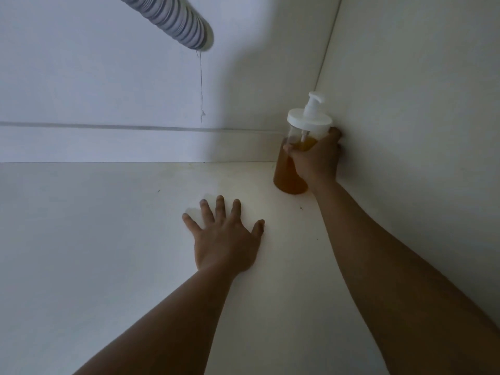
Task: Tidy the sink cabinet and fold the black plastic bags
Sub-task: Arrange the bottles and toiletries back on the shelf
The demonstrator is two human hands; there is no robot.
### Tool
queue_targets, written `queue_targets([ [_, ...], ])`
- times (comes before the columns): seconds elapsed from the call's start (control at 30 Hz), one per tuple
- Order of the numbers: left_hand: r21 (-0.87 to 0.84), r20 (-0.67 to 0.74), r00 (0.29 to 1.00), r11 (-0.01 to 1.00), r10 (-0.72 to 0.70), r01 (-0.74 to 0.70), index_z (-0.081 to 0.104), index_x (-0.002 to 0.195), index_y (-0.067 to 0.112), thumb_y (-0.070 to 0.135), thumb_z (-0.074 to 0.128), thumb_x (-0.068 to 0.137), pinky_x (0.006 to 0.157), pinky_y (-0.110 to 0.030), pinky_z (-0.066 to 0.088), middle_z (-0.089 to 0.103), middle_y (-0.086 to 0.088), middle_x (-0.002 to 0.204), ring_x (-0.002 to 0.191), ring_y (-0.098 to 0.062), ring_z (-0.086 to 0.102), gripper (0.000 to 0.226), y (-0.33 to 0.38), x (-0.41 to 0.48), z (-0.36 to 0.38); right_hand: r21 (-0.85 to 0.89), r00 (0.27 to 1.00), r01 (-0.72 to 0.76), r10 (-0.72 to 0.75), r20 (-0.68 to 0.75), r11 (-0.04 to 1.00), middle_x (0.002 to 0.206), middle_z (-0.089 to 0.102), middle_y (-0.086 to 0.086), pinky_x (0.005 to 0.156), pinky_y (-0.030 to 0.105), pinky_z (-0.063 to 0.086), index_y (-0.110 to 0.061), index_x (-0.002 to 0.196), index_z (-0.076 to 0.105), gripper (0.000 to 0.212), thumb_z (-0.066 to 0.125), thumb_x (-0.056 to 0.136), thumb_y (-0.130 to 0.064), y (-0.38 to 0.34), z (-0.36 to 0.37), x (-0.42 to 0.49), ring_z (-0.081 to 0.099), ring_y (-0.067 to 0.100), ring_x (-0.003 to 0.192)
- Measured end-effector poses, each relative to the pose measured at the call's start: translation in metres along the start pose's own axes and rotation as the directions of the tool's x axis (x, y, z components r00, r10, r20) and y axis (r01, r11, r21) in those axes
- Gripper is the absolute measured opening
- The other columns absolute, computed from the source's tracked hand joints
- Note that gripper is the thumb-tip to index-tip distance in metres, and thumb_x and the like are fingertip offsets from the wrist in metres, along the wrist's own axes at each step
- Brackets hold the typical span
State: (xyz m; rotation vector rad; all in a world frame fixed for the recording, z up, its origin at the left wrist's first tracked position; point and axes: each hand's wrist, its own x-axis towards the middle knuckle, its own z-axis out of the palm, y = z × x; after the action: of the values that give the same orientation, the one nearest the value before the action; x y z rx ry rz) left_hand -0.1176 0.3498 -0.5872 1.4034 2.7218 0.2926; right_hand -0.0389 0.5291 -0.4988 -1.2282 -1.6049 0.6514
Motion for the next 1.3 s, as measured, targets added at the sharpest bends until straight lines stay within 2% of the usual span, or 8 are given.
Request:
queue_targets([
  [0.13, 0.001, -0.004, 1.000, 1.000, 0.001, -0.001, 0.002, 0.160, 0.032, 0.077, 0.008, 0.092, 0.116, -0.070, -0.007, -0.005, -0.005, 0.169, 0.153, -0.036, -0.016, 0.081, 0.000, 0.000, 0.000, -0.157, 0.955, 0.207, -0.234, -0.183, 0.966, 0.142, 0.040, 0.009, 0.087, 0.039, 0.056, -0.019, 0.146, 0.026, 0.096, 0.086, 0.071, -0.030, 0.003, 0.001, -0.015, 0.048, 0.027, 0.127],
  [0.27, -0.004, 0.001, 1.000, 1.000, 0.001, -0.001, 0.002, 0.160, 0.032, 0.077, 0.008, 0.093, 0.116, -0.069, -0.008, -0.006, -0.005, 0.169, 0.153, -0.036, -0.016, 0.081, 0.000, 0.000, 0.000, -0.458, 0.881, 0.385, -0.466, -0.076, 0.802, 0.147, 0.032, 0.011, 0.077, 0.042, 0.060, -0.024, 0.139, 0.037, 0.077, 0.082, 0.076, -0.022, 0.009, 0.008, -0.013, 0.039, 0.033, 0.126],
  [0.43, 0.004, 0.008, 1.000, 1.000, -0.004, 0.004, 0.001, 0.160, 0.033, 0.077, 0.007, 0.092, 0.116, -0.069, -0.008, -0.006, -0.004, 0.169, 0.153, -0.035, -0.016, 0.081, 0.000, 0.001, -0.001, -0.565, 0.904, 0.355, -0.427, 0.006, 0.744, 0.146, 0.034, 0.011, 0.073, 0.045, 0.057, -0.020, 0.135, 0.041, 0.069, 0.079, 0.078, -0.021, 0.007, 0.011, 0.008, 0.047, 0.034, 0.116],
  [0.7, 0.009, 0.025, 1.000, 1.000, -0.013, 0.013, 0.000, 0.160, 0.034, 0.077, 0.008, 0.092, 0.116, -0.069, -0.008, -0.008, -0.003, 0.169, 0.153, -0.034, -0.018, 0.080, 0.001, 0.000, -0.002, -0.475, 0.921, 0.371, -0.382, 0.076, 0.798, 0.148, 0.028, 0.008, 0.072, 0.046, 0.055, -0.019, 0.135, 0.038, 0.065, 0.074, 0.081, -0.011, 0.002, 0.024, 0.030, 0.052, 0.035, 0.110],
  [0.93, 0.023, 0.047, 0.999, 1.000, -0.019, 0.018, 0.000, 0.160, 0.034, 0.077, 0.008, 0.092, 0.116, -0.069, -0.008, -0.008, -0.003, 0.169, 0.153, -0.034, -0.018, 0.080, 0.001, 0.000, -0.003, -0.384, 0.924, 0.381, -0.338, 0.176, 0.841, 0.158, 0.014, 0.006, 0.087, 0.050, 0.055, -0.033, 0.150, 0.022, 0.092, 0.080, 0.080, -0.024, 0.006, 0.012, 0.016, 0.051, 0.035, 0.121],
  [1.0, 0.022, 0.044, 0.999, 1.000, -0.016, 0.015, 0.001, 0.160, 0.034, 0.076, 0.008, 0.093, 0.116, -0.069, -0.008, -0.007, -0.003, 0.169, 0.153, -0.034, -0.017, 0.080, 0.001, 0.000, -0.004, -0.355, 0.912, 0.398, -0.322, 0.256, 0.846, 0.159, 0.018, 0.006, 0.093, 0.049, 0.053, -0.035, 0.153, 0.018, 0.091, 0.076, 0.083, -0.024, 0.013, 0.003, -0.004, 0.047, 0.031, 0.130],
  [1.13, 0.017, 0.040, 0.999, 1.000, -0.027, 0.026, 0.007, 0.160, 0.034, 0.074, 0.012, 0.095, 0.116, -0.070, -0.007, -0.002, -0.003, 0.169, 0.154, -0.035, -0.012, 0.077, 0.001, 0.001, -0.002, -0.476, 0.810, 0.388, -0.047, 0.584, 0.789, 0.143, 0.052, 0.003, 0.101, 0.042, 0.045, -0.031, 0.139, 0.049, 0.054, 0.069, 0.089, -0.036, 0.025, -0.027, -0.054, 0.053, 0.026, 0.127],
  [1.3, -0.079, -0.026, 0.999, 0.996, -0.035, 0.033, 0.025, 0.157, 0.026, 0.059, 0.031, 0.100, 0.119, -0.065, -0.001, 0.019, -0.001, 0.166, 0.155, -0.029, 0.003, 0.066, 0.000, -0.004, -0.005, -0.489, 0.715, 0.433, 0.041, 0.698, 0.757, 0.132, 0.059, 0.002, 0.097, 0.037, 0.047, -0.026, 0.130, 0.059, 0.045, 0.071, 0.088, -0.036, 0.031, -0.070, -0.105, 0.058, 0.024, 0.118],
])
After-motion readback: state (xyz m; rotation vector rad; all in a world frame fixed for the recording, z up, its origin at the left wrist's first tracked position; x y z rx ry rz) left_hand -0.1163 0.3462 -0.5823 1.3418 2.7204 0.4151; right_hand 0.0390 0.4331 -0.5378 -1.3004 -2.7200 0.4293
